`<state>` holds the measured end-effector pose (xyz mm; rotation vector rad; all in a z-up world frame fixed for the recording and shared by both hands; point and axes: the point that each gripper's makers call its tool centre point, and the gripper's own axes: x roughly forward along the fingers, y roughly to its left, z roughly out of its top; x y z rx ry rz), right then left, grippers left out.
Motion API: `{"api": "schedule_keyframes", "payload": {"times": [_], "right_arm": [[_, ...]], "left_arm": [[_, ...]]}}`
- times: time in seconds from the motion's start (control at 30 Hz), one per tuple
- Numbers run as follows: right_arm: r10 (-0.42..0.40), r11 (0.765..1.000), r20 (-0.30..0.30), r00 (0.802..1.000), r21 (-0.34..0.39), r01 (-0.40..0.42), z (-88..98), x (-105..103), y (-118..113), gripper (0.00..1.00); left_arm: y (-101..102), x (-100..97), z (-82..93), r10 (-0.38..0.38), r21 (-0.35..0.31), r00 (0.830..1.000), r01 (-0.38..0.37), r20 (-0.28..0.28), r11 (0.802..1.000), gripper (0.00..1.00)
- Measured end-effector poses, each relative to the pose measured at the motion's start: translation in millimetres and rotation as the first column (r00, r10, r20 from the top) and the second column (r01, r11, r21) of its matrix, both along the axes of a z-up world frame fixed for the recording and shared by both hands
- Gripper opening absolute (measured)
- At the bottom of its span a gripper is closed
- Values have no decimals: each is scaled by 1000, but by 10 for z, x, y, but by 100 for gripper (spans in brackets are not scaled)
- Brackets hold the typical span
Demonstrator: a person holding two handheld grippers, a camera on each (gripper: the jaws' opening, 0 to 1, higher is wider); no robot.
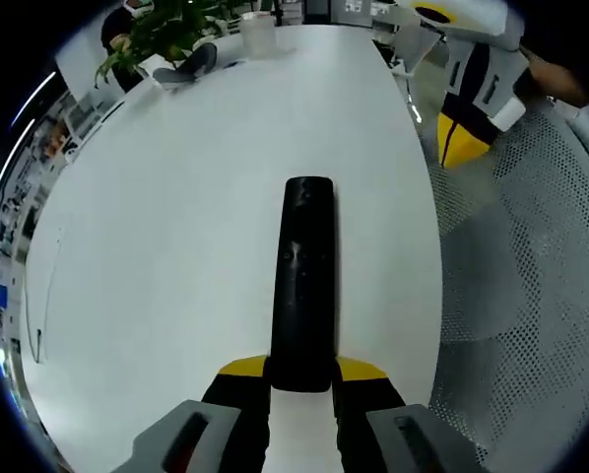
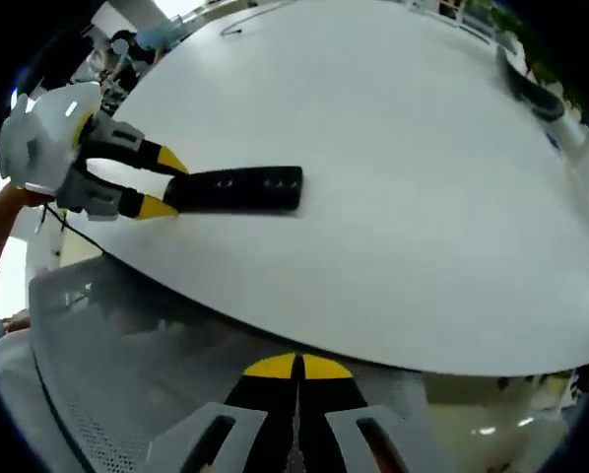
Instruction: Press the specified remote control buttons in sequence, fully releasing each button before pressing the next.
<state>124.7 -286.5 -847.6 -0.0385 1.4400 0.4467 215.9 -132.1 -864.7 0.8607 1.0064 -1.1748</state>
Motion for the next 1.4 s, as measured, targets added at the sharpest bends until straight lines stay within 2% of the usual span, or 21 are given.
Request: {"api": "schedule_keyframes", "payload": {"times": [0.23, 0.33, 0.47, 0.77, 0.87, 1.0, 1.1, 1.23, 1.4], "right_arm": [[18, 1000, -16, 1000, 23, -17, 16, -20, 36, 0], [23, 999, -4, 1000, 34, -22, 32, 2, 52, 0], [11, 998, 27, 1000, 60, -13, 80, 57, 63, 0], [-23, 995, 16, 1000, 98, 22, 92, 89, 71, 0], [-43, 990, 6, 999, 138, 42, 132, 103, 95, 0], [-55, 980, 26, 998, 192, 49, 205, 169, 117, 0], [-68, 975, 79, 995, 215, 49, 258, 298, 98, 0], [-95, 959, 59, 994, 273, 75, 322, 396, 147, 0], [-96, 956, 88, 991, 286, 68, 355, 556, 181, 0]], "left_arm": [[-21, -87, 1, 24, -43, 1000, -24, 4, 999, 23], [-31, -118, -3, 27, -59, 1000, -27, 6, 998, 23], [-46, -160, -5, 31, -64, 999, -30, 9, 997, 23], [-81, -292, -5, 34, -84, 999, -33, 11, 996, 23], [-94, -326, -4, 39, -87, 999, -38, 11, 995, 23], [-112, -383, -4, 54, -96, 998, -53, 15, 994, 23], [-123, -419, -5, 69, -109, 997, -67, 16, 992, 23], [-147, -471, -2, 95, -113, 995, -93, 16, 989, 23], [-175, -515, 8, 132, -116, 991, -129, 15, 985, 23]]}}
